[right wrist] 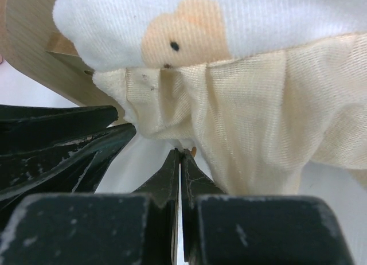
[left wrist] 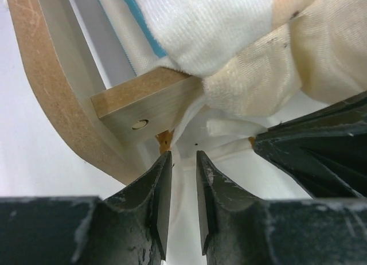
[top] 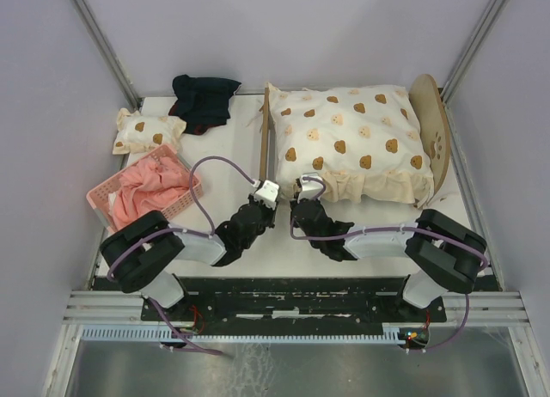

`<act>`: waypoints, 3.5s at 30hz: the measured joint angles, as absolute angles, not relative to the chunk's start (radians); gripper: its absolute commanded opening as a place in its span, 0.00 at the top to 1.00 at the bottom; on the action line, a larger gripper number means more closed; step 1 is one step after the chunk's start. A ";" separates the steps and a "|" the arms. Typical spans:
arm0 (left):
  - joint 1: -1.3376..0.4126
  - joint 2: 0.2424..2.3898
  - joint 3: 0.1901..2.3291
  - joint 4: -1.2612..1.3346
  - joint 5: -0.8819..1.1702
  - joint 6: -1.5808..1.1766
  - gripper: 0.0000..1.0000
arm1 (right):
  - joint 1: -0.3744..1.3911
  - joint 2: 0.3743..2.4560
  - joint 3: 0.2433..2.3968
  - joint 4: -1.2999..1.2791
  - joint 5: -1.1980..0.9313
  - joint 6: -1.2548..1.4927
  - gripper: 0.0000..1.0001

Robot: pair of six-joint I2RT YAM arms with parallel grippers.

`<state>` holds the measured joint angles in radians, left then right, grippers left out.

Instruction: Set up the pet bed

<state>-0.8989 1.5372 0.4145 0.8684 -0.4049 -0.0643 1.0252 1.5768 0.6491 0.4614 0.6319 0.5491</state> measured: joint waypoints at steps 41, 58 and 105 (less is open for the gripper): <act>-0.919 1.432 0.358 0.919 -0.408 -0.096 0.97 | 0.981 1.646 0.689 0.540 0.527 0.388 0.98; -0.919 1.356 0.353 0.817 -0.374 -0.188 0.78 | 0.970 1.687 0.627 0.851 0.286 0.105 0.98; -0.898 1.050 0.455 0.091 -0.747 -1.409 0.48 | 0.934 1.724 0.592 1.016 -0.071 -0.237 0.98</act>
